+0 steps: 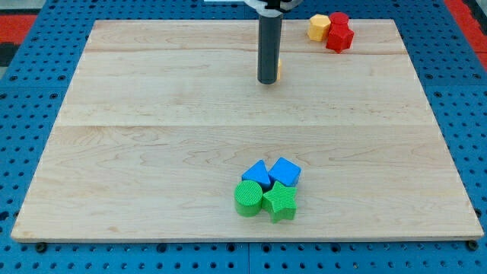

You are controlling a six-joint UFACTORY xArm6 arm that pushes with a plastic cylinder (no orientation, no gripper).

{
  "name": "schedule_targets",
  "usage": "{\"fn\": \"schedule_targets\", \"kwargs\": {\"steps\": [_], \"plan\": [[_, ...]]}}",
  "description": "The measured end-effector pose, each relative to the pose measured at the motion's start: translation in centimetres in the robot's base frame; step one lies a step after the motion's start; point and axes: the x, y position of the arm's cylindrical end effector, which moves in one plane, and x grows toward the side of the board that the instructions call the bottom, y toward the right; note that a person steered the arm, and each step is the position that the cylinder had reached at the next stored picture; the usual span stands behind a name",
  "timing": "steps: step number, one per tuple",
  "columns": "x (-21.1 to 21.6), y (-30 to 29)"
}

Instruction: Push yellow heart towards the top right

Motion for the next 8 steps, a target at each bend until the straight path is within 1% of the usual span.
{"fn": "schedule_targets", "kwargs": {"steps": [2,3,4,5,6,7,8], "plan": [[-2.0,2.4],[-1.1,0.1],[-1.0,-5.2],[-3.1,-4.6],[-4.1,-0.9],[-4.1,1.8],[-3.6,1.5]]}}
